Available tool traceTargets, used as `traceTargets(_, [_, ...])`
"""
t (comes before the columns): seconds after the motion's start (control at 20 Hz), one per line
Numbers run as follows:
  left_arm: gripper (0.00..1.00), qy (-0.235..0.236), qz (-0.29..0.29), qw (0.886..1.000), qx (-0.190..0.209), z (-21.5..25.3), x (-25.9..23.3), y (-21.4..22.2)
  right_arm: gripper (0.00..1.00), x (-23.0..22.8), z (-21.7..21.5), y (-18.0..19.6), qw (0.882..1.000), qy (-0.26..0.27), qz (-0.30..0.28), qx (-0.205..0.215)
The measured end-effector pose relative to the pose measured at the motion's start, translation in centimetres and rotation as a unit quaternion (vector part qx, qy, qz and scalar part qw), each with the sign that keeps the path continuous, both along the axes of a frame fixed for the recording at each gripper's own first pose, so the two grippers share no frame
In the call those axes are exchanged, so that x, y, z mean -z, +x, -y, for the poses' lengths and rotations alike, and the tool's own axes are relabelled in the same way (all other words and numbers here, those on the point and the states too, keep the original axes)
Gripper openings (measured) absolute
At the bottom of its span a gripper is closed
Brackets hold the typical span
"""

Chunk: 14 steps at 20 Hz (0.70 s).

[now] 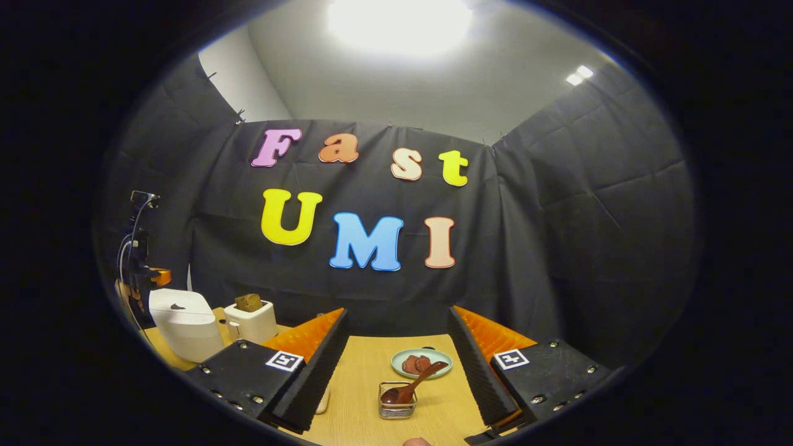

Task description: Close the left gripper, press the button to open the rice cooker; take a wooden spoon from the chopstick holder with the right hand, scoop a spoonful of rice and pour it into the rice cooker, then put the wooden spoon back into the chopstick holder.

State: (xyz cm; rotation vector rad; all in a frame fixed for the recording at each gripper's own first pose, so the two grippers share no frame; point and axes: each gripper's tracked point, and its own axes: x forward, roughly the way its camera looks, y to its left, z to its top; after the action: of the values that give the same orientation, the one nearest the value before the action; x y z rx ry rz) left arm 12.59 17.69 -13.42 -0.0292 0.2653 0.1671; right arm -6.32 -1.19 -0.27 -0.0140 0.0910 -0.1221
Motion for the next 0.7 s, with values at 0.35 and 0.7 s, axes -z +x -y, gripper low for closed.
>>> traceTargets(0.35, [0.08,-0.022,-0.082,0.996,-0.006,-1.5,8.3,1.5,0.96,0.2,0.2,-0.6,1.0,-0.016,-0.012,0.018])
traceTargets(0.7, [0.08,-0.018,-0.11,0.994,0.003,-1.2,10.1,1.1,0.96,0.2,-0.4,-0.2,1.0,-0.021,-0.012,0.014])
